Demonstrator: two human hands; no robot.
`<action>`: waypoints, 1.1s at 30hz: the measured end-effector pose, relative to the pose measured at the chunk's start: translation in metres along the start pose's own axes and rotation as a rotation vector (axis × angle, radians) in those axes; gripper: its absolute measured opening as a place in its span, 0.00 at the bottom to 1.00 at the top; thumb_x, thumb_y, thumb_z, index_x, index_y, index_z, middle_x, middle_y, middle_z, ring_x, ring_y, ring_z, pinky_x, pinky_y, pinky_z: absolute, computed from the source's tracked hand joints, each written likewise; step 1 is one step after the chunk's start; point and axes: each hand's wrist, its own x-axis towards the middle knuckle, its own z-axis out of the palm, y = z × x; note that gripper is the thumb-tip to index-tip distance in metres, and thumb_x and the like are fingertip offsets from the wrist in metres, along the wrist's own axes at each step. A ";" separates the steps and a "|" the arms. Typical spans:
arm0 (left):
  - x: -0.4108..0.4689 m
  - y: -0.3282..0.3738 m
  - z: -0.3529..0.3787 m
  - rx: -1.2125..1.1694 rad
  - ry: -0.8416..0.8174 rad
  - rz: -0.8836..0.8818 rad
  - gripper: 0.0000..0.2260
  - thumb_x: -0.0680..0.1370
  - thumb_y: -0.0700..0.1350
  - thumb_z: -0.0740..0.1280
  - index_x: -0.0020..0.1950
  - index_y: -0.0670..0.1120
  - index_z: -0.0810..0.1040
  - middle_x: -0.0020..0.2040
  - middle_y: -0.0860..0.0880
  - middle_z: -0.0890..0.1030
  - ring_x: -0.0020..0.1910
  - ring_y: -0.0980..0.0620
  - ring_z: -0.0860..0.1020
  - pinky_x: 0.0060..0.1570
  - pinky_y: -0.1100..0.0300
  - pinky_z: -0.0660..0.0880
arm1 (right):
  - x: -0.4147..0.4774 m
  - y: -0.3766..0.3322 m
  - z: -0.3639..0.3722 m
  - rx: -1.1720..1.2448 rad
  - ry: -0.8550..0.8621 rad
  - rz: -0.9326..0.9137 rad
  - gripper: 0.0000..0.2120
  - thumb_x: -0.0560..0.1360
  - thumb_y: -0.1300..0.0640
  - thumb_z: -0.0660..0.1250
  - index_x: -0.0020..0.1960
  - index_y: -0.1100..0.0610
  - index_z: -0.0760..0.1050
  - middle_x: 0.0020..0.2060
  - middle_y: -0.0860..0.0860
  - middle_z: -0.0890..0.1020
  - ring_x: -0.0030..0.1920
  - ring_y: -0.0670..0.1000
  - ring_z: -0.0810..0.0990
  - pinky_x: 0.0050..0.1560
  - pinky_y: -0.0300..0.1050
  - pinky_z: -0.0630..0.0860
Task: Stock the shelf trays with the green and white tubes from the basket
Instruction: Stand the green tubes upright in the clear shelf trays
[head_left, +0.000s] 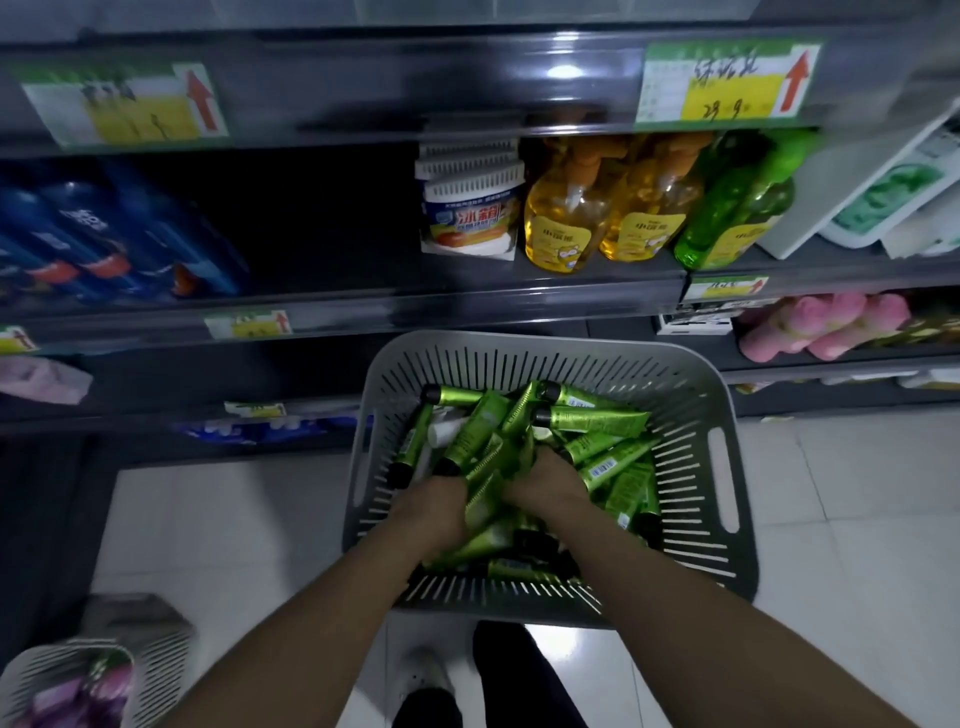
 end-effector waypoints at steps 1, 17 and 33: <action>-0.003 -0.002 -0.005 -0.059 -0.008 0.002 0.14 0.75 0.47 0.67 0.59 0.45 0.74 0.56 0.45 0.78 0.53 0.45 0.77 0.46 0.55 0.75 | -0.001 0.001 -0.003 0.131 -0.011 0.030 0.22 0.70 0.49 0.70 0.60 0.56 0.71 0.53 0.54 0.79 0.54 0.57 0.79 0.53 0.47 0.77; -0.103 -0.031 -0.077 -0.893 0.203 0.179 0.13 0.77 0.42 0.68 0.60 0.49 0.70 0.56 0.47 0.79 0.54 0.46 0.79 0.44 0.52 0.78 | -0.115 -0.053 -0.041 0.788 0.054 -0.330 0.07 0.75 0.56 0.71 0.40 0.56 0.75 0.35 0.50 0.78 0.38 0.50 0.75 0.41 0.45 0.74; -0.213 -0.039 -0.179 -0.824 0.551 0.408 0.09 0.80 0.46 0.63 0.60 0.48 0.72 0.56 0.48 0.80 0.51 0.50 0.79 0.37 0.58 0.75 | -0.215 -0.144 -0.099 0.742 0.240 -0.837 0.04 0.74 0.61 0.71 0.41 0.56 0.78 0.37 0.54 0.76 0.41 0.55 0.78 0.48 0.52 0.80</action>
